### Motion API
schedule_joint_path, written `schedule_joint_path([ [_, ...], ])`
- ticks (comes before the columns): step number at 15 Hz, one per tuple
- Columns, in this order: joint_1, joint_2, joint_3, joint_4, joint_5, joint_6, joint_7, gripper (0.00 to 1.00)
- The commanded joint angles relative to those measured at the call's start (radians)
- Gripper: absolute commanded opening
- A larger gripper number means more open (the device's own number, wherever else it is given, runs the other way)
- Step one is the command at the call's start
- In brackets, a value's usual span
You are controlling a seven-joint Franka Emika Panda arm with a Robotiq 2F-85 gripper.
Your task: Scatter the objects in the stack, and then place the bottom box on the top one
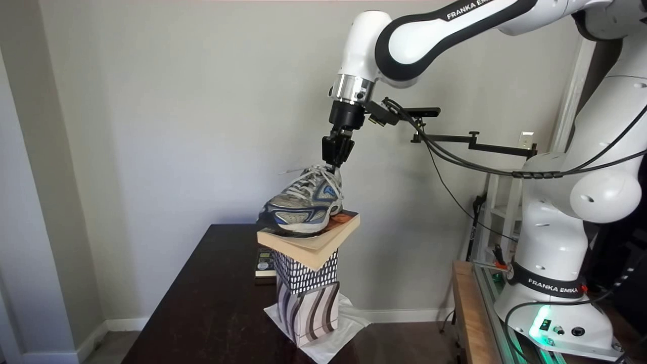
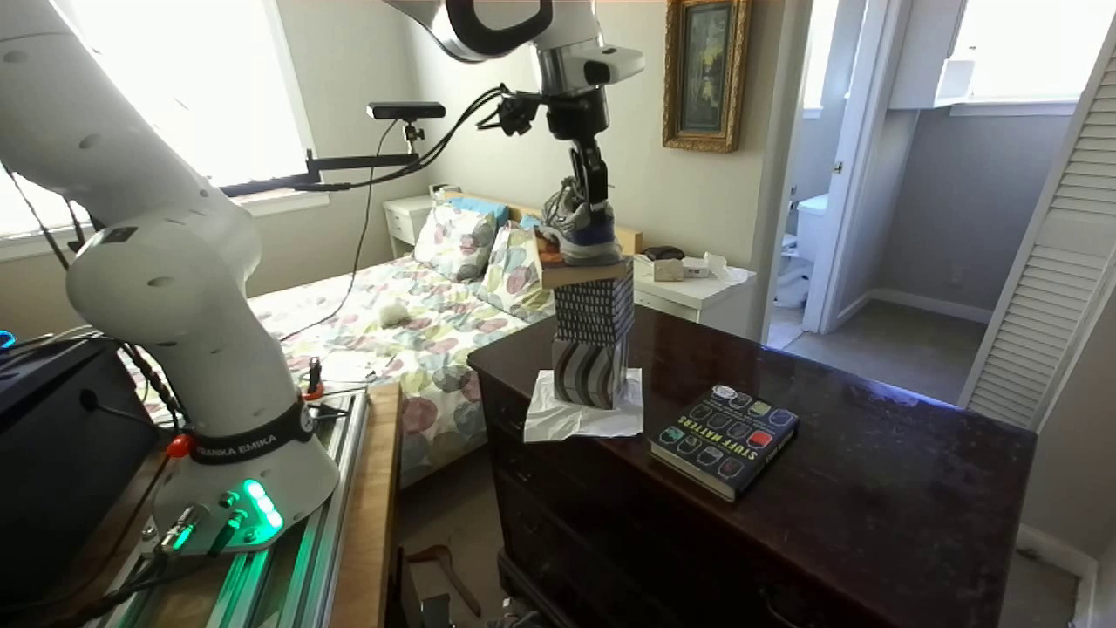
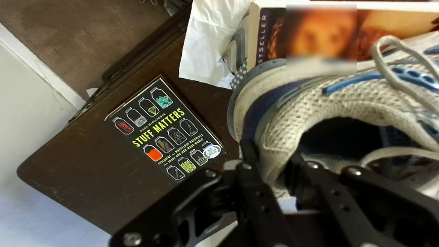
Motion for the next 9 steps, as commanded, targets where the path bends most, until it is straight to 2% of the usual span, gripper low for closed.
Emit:
schedule_joint_path([
  [1, -0.009, -0.004, 0.009, 0.014, 0.012, -0.001, 0.025, 0.06],
  [9, -0.016, -0.051, -0.002, 0.045, 0.015, -0.023, 0.019, 0.06],
])
